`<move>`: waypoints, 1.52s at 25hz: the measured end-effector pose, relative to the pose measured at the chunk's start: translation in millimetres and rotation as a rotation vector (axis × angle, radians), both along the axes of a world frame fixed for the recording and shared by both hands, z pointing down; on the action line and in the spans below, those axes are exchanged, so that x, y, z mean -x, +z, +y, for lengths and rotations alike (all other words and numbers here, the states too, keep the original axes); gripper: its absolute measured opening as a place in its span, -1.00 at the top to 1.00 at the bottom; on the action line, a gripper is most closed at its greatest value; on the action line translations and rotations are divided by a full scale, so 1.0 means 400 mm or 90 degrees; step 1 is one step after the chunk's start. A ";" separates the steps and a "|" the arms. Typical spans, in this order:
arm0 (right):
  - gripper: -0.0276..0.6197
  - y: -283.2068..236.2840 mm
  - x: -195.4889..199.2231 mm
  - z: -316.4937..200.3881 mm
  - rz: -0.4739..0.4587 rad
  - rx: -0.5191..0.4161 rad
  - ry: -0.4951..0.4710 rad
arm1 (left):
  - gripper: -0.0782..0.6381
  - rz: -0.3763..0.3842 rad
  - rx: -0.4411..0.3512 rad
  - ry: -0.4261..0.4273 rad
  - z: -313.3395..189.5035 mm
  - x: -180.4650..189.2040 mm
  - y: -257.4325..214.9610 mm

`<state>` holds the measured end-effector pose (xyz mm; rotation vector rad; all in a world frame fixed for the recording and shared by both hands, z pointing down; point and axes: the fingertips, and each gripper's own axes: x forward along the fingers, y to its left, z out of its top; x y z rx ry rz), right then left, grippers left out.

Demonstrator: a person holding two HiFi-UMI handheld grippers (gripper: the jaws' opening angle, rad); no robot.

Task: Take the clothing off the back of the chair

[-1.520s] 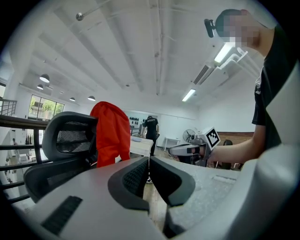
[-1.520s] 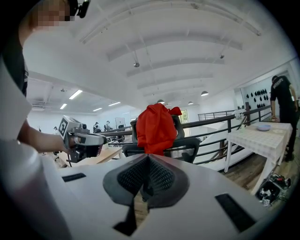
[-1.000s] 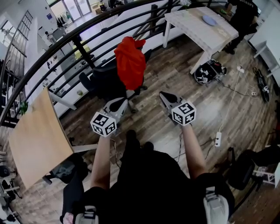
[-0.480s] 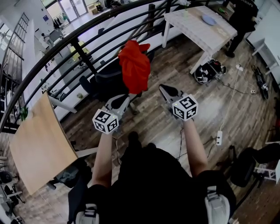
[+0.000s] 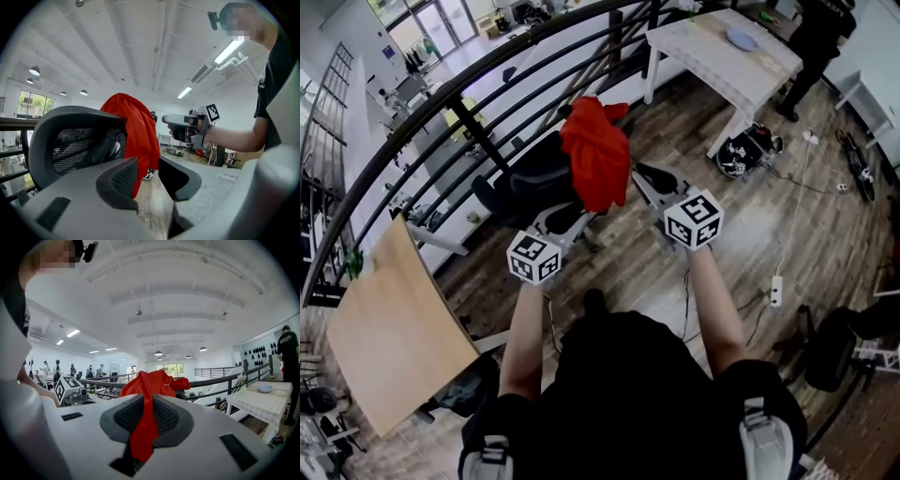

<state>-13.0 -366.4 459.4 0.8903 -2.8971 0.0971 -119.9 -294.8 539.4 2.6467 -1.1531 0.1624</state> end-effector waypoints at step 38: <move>0.18 0.007 0.263 -0.159 0.066 0.087 -0.071 | 0.30 -0.002 0.025 0.151 -0.129 -0.020 0.033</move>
